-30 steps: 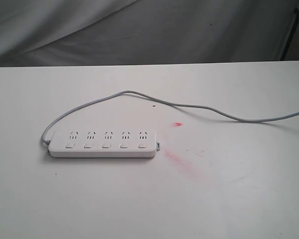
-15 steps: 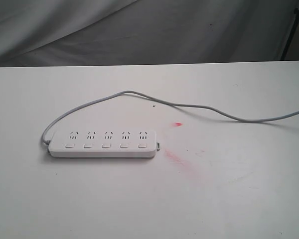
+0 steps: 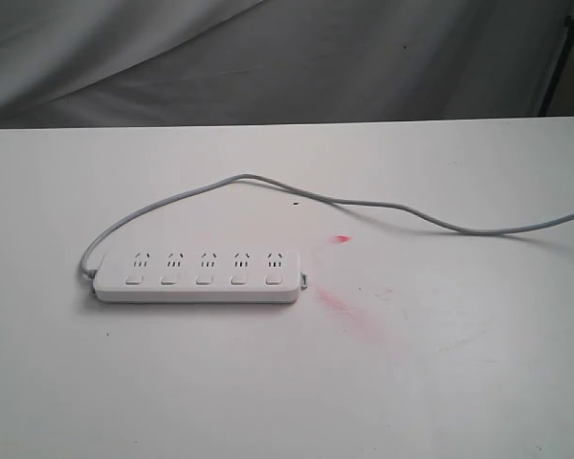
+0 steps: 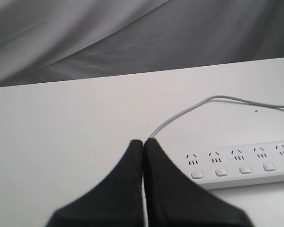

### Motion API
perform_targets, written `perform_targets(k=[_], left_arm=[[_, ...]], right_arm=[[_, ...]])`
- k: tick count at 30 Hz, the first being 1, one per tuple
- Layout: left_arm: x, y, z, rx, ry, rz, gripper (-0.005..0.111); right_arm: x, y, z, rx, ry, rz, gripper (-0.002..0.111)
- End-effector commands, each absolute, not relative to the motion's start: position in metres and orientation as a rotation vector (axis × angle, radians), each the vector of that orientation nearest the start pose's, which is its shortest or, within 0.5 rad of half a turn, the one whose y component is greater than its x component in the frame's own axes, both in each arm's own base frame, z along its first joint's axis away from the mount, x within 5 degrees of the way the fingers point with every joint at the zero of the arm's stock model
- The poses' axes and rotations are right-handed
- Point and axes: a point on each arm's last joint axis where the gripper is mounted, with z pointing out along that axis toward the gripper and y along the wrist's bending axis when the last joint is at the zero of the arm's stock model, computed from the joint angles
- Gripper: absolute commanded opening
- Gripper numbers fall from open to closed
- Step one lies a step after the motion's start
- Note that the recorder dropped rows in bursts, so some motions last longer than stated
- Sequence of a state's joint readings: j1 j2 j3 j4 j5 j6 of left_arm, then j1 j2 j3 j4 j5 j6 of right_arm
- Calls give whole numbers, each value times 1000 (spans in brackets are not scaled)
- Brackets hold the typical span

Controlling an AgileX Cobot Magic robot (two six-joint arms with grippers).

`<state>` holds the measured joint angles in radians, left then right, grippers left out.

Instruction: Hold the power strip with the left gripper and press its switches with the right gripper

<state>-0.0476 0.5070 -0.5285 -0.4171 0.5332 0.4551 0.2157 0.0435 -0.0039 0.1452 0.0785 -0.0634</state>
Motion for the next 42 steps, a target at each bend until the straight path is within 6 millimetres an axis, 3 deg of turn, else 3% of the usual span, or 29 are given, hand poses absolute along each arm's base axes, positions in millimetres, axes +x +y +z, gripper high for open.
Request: perform_targets(k=[1, 5, 10, 17, 22, 27, 32, 36, 42], left_arm=[[100, -25, 310, 270, 1950, -197, 0], [99, -25, 311, 309, 1949, -179, 0], [105, -33, 317, 585, 2033, -156, 0], [158, -46, 329, 944, 2017, -184, 0], [205, -49, 323, 1171, 2029, -227, 0], [250, -36, 302, 1293, 1941, -322, 0], [288, -14, 267, 1421, 1830, -410, 0], [305, -9, 239, 1528, 1784, -456, 0], [325, -12, 192, 1561, 1885, -501, 0]], right_arm=[[58, 13, 204, -119, 1601, 227, 0], [58, 13, 204, -119, 1601, 227, 0], [58, 13, 204, -119, 1601, 227, 0], [58, 13, 204, -119, 1601, 227, 0], [58, 13, 204, -119, 1601, 227, 0], [58, 13, 204, -119, 1601, 227, 0], [58, 13, 204, -119, 1601, 227, 0], [58, 13, 204, -119, 1601, 227, 0], [58, 13, 204, -119, 1601, 227, 0]])
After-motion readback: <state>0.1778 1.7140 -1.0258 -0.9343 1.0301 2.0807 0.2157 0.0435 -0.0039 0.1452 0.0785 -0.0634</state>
